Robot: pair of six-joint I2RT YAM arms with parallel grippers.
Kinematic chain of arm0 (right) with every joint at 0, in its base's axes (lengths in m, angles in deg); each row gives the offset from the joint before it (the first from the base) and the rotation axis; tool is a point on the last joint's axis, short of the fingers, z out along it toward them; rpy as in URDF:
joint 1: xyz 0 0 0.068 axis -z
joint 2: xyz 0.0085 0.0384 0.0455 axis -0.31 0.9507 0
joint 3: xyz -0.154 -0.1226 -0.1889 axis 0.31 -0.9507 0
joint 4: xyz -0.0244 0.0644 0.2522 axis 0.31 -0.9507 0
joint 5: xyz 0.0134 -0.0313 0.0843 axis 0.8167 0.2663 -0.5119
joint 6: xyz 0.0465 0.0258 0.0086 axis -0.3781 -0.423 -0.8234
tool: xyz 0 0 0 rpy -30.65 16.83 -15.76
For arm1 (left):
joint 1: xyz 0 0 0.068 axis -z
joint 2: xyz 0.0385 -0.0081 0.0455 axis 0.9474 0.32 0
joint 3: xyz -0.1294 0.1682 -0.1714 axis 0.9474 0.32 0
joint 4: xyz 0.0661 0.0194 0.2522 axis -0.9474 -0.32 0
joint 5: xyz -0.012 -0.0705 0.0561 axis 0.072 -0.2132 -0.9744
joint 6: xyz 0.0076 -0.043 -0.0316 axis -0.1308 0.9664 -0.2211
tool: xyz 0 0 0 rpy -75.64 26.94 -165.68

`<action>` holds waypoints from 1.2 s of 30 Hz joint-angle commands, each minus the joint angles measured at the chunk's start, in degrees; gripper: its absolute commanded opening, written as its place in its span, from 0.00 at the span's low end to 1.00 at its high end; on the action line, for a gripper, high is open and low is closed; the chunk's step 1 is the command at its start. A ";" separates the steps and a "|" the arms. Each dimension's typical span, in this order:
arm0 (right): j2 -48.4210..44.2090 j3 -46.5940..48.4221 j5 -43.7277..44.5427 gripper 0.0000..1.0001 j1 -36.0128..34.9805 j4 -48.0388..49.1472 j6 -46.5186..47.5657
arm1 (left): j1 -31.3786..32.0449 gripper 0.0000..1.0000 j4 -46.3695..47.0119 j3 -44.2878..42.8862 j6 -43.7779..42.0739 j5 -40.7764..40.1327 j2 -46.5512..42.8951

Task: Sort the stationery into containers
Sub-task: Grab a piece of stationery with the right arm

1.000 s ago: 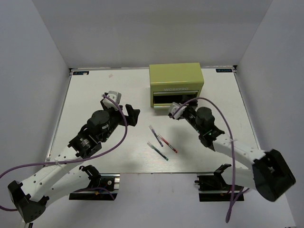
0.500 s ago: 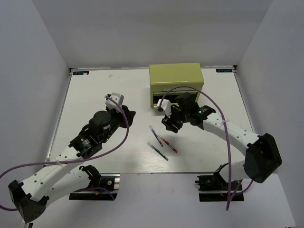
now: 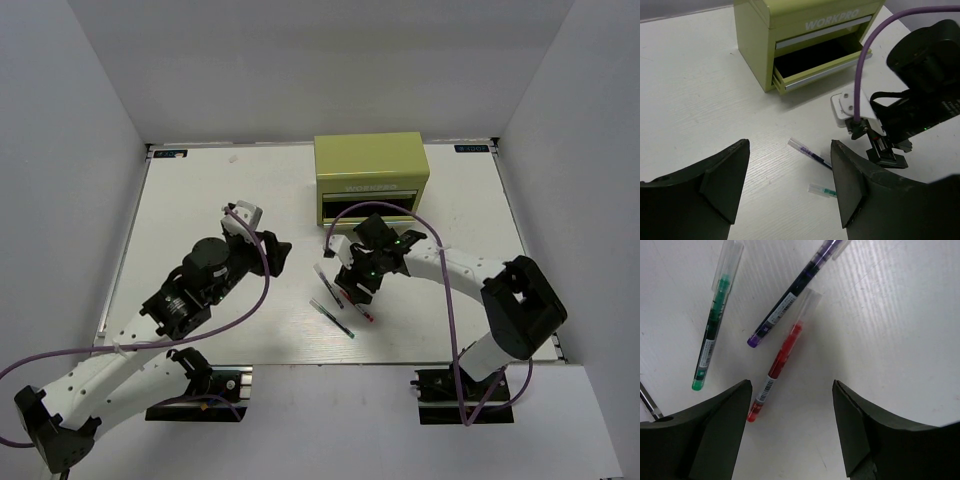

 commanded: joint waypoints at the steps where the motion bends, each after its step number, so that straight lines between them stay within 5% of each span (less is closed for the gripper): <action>1: 1.20 -0.66 1.13 0.72 -1.35 2.22 -1.67 | -0.31 0.76 0.27 0.77 -2.10 3.44 -2.80; 10: 5.42 -1.46 3.59 0.72 -3.11 4.51 -2.38 | -0.31 0.79 1.50 2.44 -3.24 5.72 -5.80; 15: 6.91 -2.34 7.19 0.67 -4.51 6.00 -2.29 | -0.31 0.92 5.09 4.10 -7.98 21.51 -5.80; 17: 7.53 -2.69 8.07 0.61 -4.69 6.35 -2.29 | -0.31 1.00 7.30 4.64 -9.30 29.41 -5.80; 28: 7.19 -2.16 7.20 0.13 -4.69 3.28 -0.89 | -0.31 1.00 9.49 5.70 -11.06 45.17 -1.33; 36: -1.50 -1.37 12.28 0.02 -4.34 3.71 1.75 | -0.31 1.00 10.55 6.75 -10.45 44.92 2.54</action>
